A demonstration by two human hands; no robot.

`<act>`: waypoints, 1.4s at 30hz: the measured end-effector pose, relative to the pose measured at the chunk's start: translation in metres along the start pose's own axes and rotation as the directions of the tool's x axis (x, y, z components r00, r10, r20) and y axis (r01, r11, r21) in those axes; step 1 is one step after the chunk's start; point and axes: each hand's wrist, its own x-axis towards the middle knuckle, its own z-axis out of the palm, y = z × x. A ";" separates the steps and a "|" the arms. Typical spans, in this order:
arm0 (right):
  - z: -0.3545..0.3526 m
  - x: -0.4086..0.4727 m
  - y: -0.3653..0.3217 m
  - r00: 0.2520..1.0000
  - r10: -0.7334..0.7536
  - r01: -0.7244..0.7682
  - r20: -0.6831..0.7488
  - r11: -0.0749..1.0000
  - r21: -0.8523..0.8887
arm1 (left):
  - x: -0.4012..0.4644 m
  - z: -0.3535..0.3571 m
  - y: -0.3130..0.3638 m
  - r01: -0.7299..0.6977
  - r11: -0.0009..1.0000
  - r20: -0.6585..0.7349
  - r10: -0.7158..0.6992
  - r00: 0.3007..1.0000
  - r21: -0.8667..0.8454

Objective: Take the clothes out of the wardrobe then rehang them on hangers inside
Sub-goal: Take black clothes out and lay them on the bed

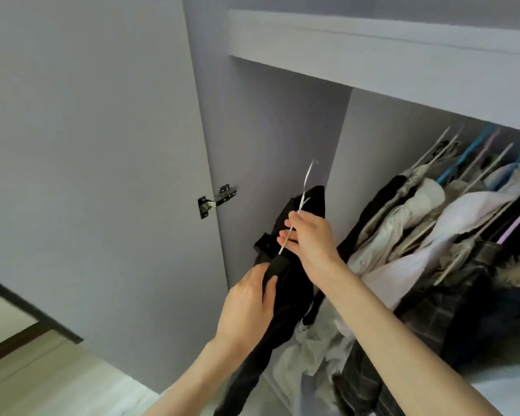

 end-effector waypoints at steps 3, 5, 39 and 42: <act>0.005 -0.011 0.020 0.998 0.050 -0.048 0.043 0.998 -0.049 | -0.027 -0.013 -0.003 -0.039 0.998 0.120 0.033 0.992 0.048; 0.008 -0.017 0.033 0.996 0.072 -0.064 0.059 0.989 -0.133 | -0.037 -0.025 -0.010 -0.059 0.998 0.156 0.054 0.986 0.031; 0.295 -0.231 0.138 0.072 -0.515 0.969 0.854 0.239 0.063 | -0.346 -0.291 -0.112 0.760 0.585 -0.832 -0.243 0.499 0.284; 0.324 -0.242 0.143 -0.059 -0.522 0.951 0.851 0.229 0.206 | -0.373 -0.304 -0.098 0.842 0.474 -0.914 -0.163 0.371 0.257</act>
